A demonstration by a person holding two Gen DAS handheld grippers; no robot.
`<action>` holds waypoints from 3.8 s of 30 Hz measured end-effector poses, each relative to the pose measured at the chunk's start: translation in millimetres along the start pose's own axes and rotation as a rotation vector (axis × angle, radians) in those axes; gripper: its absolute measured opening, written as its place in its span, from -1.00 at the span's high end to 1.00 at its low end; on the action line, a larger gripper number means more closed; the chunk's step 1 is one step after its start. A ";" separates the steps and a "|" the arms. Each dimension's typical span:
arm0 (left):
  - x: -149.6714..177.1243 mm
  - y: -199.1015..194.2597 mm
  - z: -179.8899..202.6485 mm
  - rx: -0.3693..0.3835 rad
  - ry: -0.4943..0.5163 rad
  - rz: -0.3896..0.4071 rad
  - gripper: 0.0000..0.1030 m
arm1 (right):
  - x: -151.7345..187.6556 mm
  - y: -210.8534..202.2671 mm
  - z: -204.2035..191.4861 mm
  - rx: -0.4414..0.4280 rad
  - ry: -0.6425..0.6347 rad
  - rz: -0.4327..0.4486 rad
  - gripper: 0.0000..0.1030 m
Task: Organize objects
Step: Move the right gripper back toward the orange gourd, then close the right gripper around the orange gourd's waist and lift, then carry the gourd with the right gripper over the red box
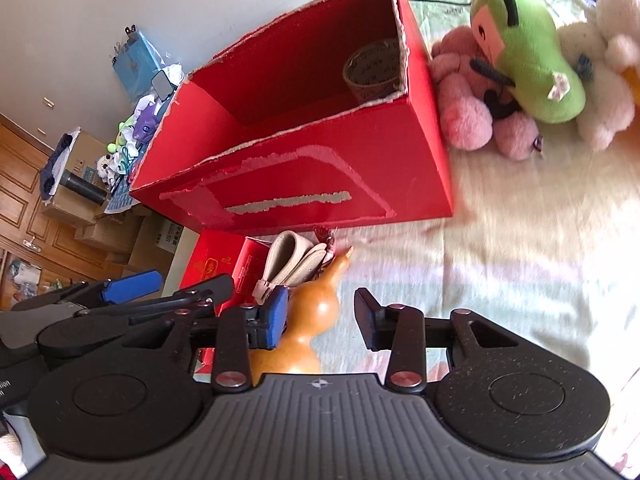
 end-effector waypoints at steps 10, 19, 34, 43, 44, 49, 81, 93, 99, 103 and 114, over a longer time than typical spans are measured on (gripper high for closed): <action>18.8 3.5 1.4 0.108 -0.018 -0.018 -0.47 | 9.7 7.2 6.7 -0.050 0.047 -0.051 0.22; 36.4 -9.5 17.8 0.345 -0.075 -0.003 -0.30 | 16.9 13.2 16.0 -0.098 0.096 -0.099 0.43; 46.2 -5.4 48.2 0.519 -0.108 -0.023 -0.30 | 25.8 21.3 16.1 -0.152 0.124 -0.161 0.41; 45.0 3.2 67.0 0.555 -0.064 -0.040 -0.32 | 29.1 21.5 26.9 -0.152 0.135 -0.177 0.40; 45.7 4.8 70.8 0.556 -0.049 -0.043 -0.32 | 29.6 21.2 28.4 -0.155 0.135 -0.180 0.40; 47.7 13.2 86.1 0.549 0.019 -0.050 -0.30 | 28.7 19.5 36.8 -0.160 0.140 -0.179 0.31; 21.0 -21.6 171.8 0.780 0.294 -0.016 -0.11 | 4.4 -51.9 79.0 -0.086 0.309 0.022 0.40; -37.5 -72.9 187.2 0.917 0.372 0.139 -0.08 | -36.9 -103.5 68.1 -0.032 0.314 0.255 0.39; -89.6 -90.5 158.8 0.915 0.363 0.255 -0.08 | -81.2 -109.7 34.7 -0.052 0.220 0.333 0.40; -127.7 -89.6 127.1 0.900 0.325 0.307 -0.08 | -120.3 -100.1 5.0 -0.073 0.148 0.353 0.40; -170.7 -19.1 65.9 0.792 0.260 0.248 -0.09 | -159.5 -20.6 -40.0 -0.041 0.020 0.243 0.39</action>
Point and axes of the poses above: each gripper's, at about its wrist camera, not at the fingertips, and y roughly the way its jaws point, z to its right, x to its underside, the point moved 10 cm from there along y, roughly the way its jaws point, and after that the axes turned 8 degrees about z, right-handed, at the moved point
